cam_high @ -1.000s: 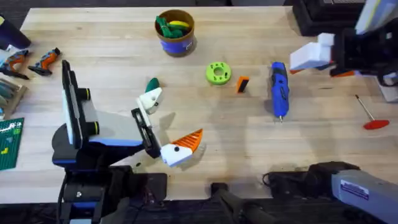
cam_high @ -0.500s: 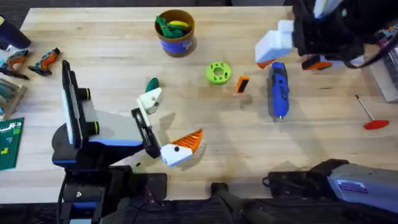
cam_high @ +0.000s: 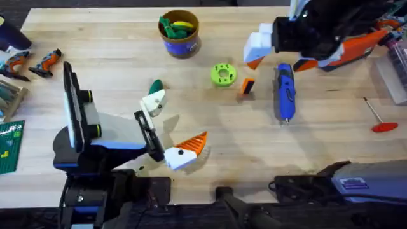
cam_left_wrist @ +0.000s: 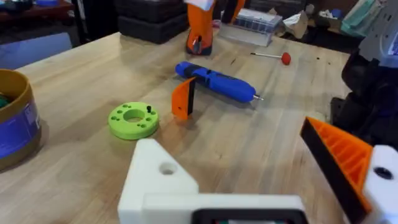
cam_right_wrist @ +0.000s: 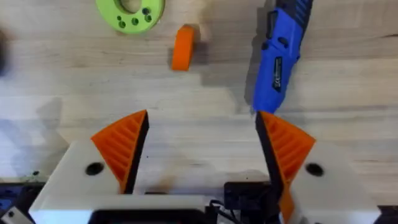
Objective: Pick up the gripper from the table and insert it into the empty holder that is missing its gripper. Then pick up a screw, insert it into the mounting hole, and use the screwdriver to tighten it. Finally, clean up the table by picking up the vegetable and placing it into the bucket.
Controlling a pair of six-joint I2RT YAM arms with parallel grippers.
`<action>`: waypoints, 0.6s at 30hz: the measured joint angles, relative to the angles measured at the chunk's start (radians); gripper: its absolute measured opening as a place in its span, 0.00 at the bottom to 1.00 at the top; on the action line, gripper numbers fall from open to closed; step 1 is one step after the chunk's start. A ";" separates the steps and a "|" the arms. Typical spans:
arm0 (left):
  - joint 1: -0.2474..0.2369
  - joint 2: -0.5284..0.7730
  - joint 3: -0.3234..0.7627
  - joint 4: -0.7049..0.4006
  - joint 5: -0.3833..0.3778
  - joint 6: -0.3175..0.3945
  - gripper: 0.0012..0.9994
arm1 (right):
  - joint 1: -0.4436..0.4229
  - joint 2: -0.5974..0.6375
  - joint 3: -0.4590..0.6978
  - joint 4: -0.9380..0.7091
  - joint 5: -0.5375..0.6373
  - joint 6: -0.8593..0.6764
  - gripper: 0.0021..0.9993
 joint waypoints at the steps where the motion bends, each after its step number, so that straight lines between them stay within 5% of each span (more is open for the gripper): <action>1: 0.000 0.000 0.000 0.000 0.000 0.000 0.99 | 0.000 0.011 -0.001 0.011 0.000 0.000 0.99; 12: 0.000 0.000 0.000 0.000 0.000 0.000 0.99 | -0.003 0.053 -0.146 0.200 -0.015 -0.051 0.99; 18: 0.000 0.000 0.000 0.000 0.000 0.000 0.99 | -0.004 0.187 -0.152 0.237 -0.035 -0.049 0.95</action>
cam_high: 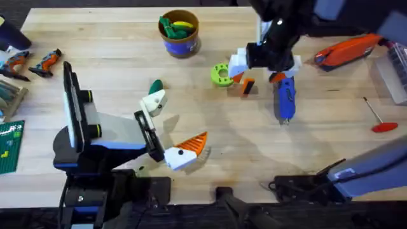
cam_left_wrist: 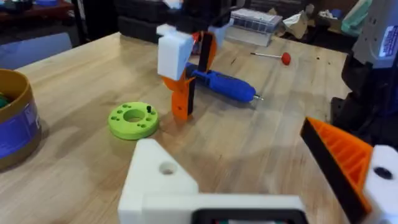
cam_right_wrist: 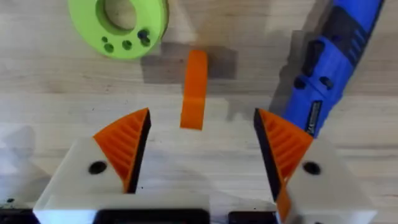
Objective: Pick up the gripper from the table and insert it into the empty holder that is missing its gripper. Then pick up a screw, insert it into the mounting hole, and use the screwdriver to tighten it. Finally, clean up the table by picking up the vegetable and placing it into the bucket.
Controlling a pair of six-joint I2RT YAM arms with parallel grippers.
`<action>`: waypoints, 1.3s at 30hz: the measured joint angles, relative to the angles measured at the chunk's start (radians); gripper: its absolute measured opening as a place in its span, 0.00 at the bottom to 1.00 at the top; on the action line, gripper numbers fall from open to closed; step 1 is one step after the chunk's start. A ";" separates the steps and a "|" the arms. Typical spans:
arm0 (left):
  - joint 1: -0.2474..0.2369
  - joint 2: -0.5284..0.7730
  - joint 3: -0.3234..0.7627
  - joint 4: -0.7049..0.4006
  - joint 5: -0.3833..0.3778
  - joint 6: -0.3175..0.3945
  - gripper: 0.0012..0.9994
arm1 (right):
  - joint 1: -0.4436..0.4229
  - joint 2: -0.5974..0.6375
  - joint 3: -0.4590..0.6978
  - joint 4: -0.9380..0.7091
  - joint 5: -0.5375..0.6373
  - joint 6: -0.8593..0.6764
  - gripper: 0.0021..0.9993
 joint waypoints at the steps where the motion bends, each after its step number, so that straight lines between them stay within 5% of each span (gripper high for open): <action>1: 0.000 0.000 0.000 0.000 0.000 0.000 0.99 | 0.000 0.017 -0.001 0.009 0.000 0.001 0.94; 26: 0.000 0.000 0.000 0.000 0.000 0.000 0.99 | 0.004 0.065 -0.002 0.041 -0.026 0.105 0.74; 35: 0.000 0.000 0.000 0.000 0.000 0.000 0.99 | 0.008 0.065 -0.002 0.034 -0.026 0.105 0.52; 39: 0.000 0.000 0.000 0.000 0.000 0.000 0.99 | 0.008 0.065 -0.002 0.034 -0.026 0.105 0.33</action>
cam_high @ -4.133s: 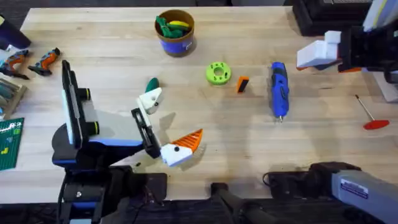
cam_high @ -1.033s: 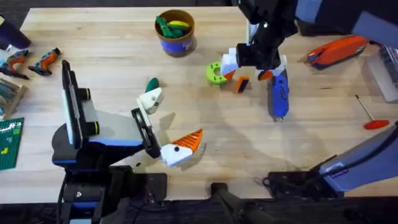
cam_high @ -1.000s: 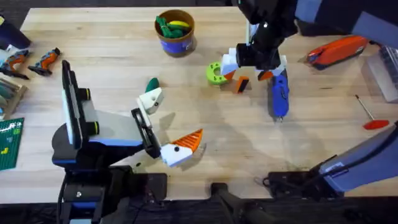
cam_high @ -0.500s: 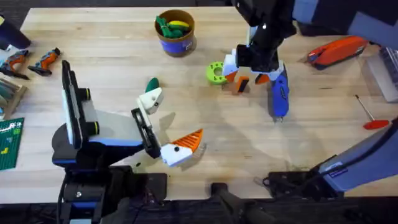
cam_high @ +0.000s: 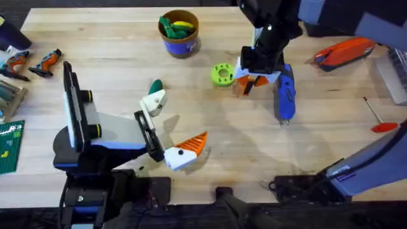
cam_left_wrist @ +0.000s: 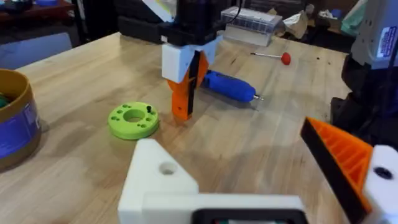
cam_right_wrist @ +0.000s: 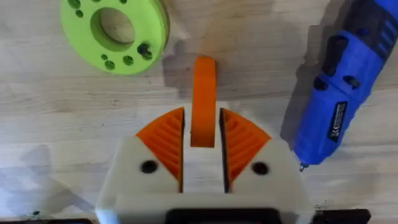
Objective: Pick up the gripper from the table and insert it into the empty holder that is missing its gripper. Then pick up a screw, insert it into the mounting hole, and use the screwdriver to tighten it. Finally, clean up the table by picking up the vegetable and placing it into the bucket.
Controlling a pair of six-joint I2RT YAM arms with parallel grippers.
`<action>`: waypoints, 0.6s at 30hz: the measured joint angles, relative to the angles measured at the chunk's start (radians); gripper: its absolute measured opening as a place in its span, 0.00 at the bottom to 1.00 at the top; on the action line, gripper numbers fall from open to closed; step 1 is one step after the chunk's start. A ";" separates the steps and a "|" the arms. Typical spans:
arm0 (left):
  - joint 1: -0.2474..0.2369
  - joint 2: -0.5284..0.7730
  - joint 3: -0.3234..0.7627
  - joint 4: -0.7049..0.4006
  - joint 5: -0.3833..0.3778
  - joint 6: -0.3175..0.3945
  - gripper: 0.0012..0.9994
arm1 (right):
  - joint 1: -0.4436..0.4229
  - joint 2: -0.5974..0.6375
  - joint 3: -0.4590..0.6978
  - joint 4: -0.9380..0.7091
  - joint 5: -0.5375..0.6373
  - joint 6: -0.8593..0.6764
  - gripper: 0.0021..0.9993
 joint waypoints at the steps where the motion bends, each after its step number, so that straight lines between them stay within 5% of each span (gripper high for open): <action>1: 0.000 0.000 0.000 0.000 0.000 0.000 0.99 | 0.000 0.000 0.000 0.000 0.000 0.000 0.29; 5: 0.000 0.000 0.000 0.000 0.000 0.000 0.99 | 0.000 0.000 0.000 0.004 0.000 0.000 0.02; 18: 0.000 0.000 0.000 0.000 0.000 0.000 0.99 | 0.000 -0.003 0.000 -0.003 0.000 -0.024 0.01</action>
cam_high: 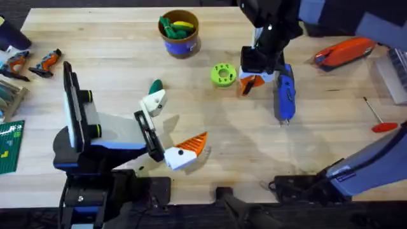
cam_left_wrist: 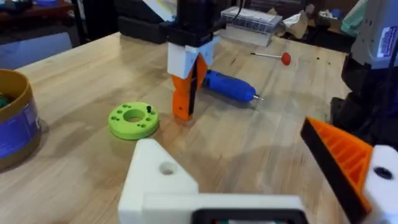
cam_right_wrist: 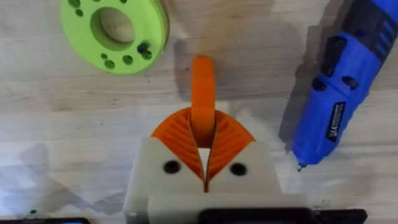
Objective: Pick up the gripper from the table and insert it into the empty holder that is missing its gripper. Then pick up a screw, insert it into the mounting hole, and use the screwdriver to tighten it. Finally, clean up the table by picking up the vegetable and placing it into the bucket.
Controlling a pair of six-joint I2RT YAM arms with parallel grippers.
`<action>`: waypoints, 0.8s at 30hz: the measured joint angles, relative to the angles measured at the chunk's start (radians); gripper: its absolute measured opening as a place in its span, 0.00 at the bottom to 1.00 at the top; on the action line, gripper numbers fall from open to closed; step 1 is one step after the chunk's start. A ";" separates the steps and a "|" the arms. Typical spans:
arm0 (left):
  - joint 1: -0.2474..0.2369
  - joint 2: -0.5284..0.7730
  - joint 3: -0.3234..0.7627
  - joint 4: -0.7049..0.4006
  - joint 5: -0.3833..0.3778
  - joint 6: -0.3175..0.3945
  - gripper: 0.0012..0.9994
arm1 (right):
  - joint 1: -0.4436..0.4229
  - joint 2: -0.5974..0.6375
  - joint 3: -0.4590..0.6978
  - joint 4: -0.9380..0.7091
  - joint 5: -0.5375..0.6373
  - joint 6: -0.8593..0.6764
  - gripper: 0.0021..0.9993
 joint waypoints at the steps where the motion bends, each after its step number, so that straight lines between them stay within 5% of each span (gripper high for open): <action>1: 0.000 0.000 0.000 0.000 0.000 0.000 0.99 | 0.000 -0.004 0.000 -0.010 -0.001 -0.005 0.01; 7: 0.000 0.000 0.000 0.000 0.000 0.000 0.99 | 0.000 -0.122 0.018 -0.048 -0.001 -0.038 0.01; 11: 0.000 0.000 0.000 0.000 0.000 0.000 0.99 | 0.000 -0.350 0.050 -0.015 -0.001 -0.052 0.01; 15: 0.000 0.000 0.000 0.000 0.000 0.000 0.99 | -0.004 -0.393 0.044 0.040 -0.001 -0.055 0.01; 24: 0.000 0.000 0.000 0.000 0.000 0.000 0.99 | -0.086 -0.531 -0.257 0.404 -0.204 -0.090 0.01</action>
